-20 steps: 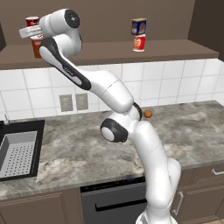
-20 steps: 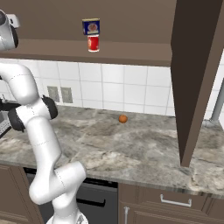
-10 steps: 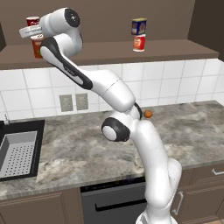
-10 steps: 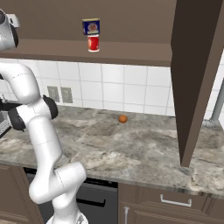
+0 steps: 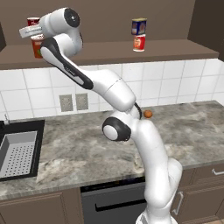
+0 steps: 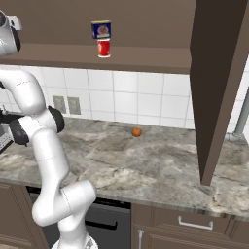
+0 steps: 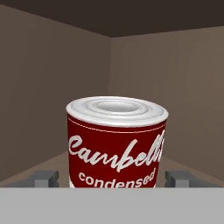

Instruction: Stack two cans on top of the other two cans in the cabinet.

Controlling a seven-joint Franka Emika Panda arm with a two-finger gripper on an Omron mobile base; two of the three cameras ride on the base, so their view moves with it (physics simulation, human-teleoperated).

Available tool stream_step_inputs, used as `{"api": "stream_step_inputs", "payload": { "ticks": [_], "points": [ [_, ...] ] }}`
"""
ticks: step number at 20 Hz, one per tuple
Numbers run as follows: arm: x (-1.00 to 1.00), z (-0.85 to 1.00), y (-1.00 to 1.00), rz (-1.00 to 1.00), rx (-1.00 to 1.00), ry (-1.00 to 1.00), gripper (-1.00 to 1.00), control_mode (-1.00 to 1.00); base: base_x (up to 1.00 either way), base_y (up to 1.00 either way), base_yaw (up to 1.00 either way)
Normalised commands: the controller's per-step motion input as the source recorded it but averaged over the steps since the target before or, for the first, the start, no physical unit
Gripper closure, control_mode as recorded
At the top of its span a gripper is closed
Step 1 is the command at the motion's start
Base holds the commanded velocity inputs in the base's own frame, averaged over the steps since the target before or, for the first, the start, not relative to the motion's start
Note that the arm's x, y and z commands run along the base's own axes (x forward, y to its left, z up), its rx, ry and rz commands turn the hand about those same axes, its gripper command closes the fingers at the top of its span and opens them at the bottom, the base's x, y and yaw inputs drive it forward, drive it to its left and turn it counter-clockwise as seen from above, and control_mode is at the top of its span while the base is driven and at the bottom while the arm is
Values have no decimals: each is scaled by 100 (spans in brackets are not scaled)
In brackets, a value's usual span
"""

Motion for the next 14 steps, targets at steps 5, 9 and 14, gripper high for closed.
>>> {"api": "stream_step_inputs", "payload": {
  "ticks": [5,9,14],
  "points": [
    [0,0,0,-1,0,0,-100,-100,0,0,0],
    [-4,0,-6,-1,0,0,-100,-100,0,0,0],
    [-15,0,-12,-3,0,2,-100,-100,0,0,0]
  ]
}}
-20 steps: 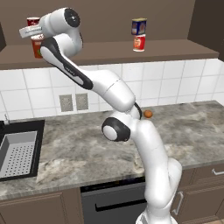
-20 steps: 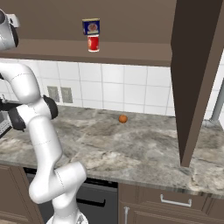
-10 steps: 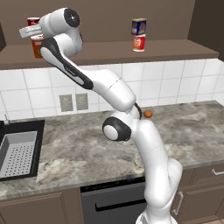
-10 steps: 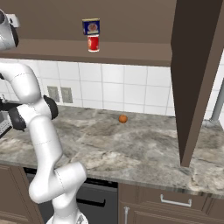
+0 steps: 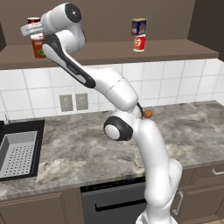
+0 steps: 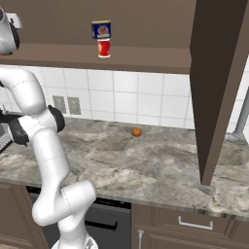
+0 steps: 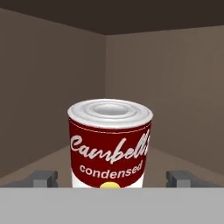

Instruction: Stack two cans on top of the other two cans in the cabinet.

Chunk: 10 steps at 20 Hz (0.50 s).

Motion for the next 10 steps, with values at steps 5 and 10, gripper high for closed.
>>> {"api": "stream_step_inputs", "payload": {
  "ticks": [5,10],
  "points": [
    [-24,-1,-25,-5,0,2,-100,-100,0,0,0],
    [-34,-28,-19,-6,0,1,-100,-100,0,0,0]
  ]
}}
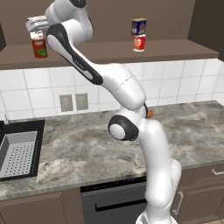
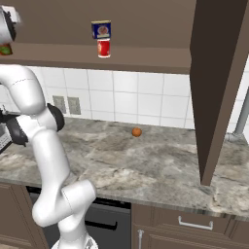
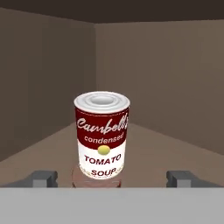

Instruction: Stack two cans on top of the other two cans in the cabinet.

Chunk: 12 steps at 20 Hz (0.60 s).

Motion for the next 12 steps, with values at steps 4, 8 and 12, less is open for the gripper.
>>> {"api": "stream_step_inputs", "payload": {
  "ticks": [4,8,12],
  "points": [
    [-44,-64,-19,-7,-2,-1,-100,-100,0,0,0],
    [-37,-77,-22,-3,-3,-14,-100,-100,0,0,0],
    [-43,-70,-29,-2,0,-18,-100,-100,0,0,0]
  ]
}}
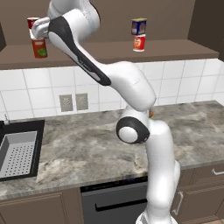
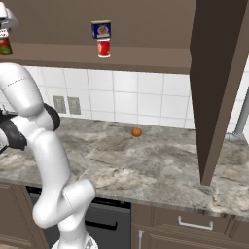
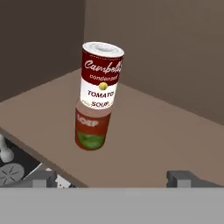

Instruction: Stack two cans on top of the other two cans in the cabinet.

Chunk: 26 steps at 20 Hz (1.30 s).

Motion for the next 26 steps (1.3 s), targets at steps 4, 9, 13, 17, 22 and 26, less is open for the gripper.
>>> {"api": "stream_step_inputs", "payload": {
  "ticks": [4,9,13,17,22,26],
  "points": [
    [-51,-56,-44,0,0,-18,-100,-100,0,0,0],
    [-55,-71,-40,0,2,-21,-100,-100,0,0,0],
    [-58,-90,-41,0,4,-27,-100,-100,0,0,0],
    [-59,-94,-36,0,4,-32,-100,-100,0,0,0],
    [-54,-93,-42,0,11,-33,-100,-100,0,0,0],
    [-47,-94,-48,2,15,-30,-100,-100,0,0,0]
  ]
}}
